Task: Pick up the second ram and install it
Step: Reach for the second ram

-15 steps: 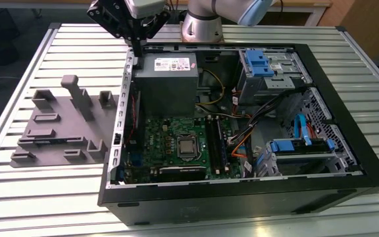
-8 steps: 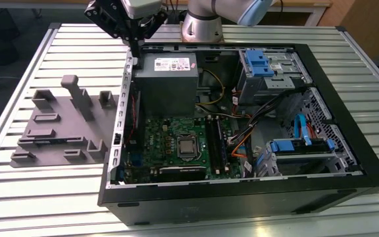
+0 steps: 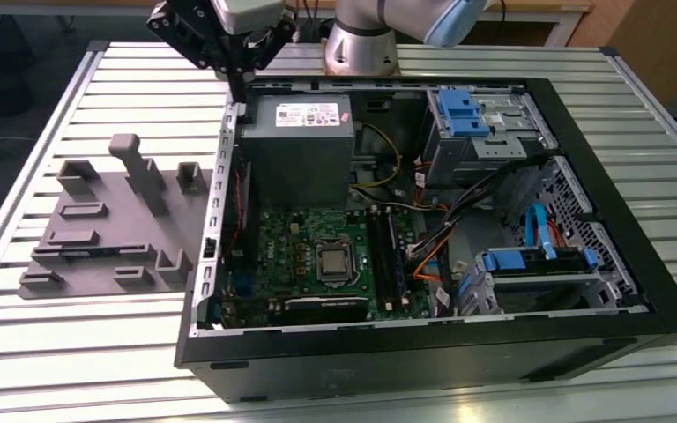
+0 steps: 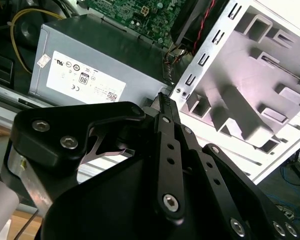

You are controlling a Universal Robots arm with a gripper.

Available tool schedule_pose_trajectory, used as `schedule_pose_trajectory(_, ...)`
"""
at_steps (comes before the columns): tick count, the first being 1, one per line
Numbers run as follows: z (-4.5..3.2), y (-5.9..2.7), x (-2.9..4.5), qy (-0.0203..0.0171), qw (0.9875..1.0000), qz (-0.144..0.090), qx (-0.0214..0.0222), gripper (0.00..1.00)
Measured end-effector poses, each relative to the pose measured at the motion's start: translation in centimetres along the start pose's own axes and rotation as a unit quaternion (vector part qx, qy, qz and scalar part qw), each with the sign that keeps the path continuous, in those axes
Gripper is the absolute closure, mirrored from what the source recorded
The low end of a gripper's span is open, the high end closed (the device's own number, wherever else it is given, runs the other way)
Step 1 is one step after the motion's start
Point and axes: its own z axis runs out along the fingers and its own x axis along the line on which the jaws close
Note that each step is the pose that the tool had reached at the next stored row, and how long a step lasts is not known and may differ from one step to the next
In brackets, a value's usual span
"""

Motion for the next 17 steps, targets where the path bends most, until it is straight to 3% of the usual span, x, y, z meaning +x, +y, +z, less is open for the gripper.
schedule_pose_trajectory(17,0.06,-0.06,0.74,0.0000,1.0000,0.000,-0.0001,0.89)
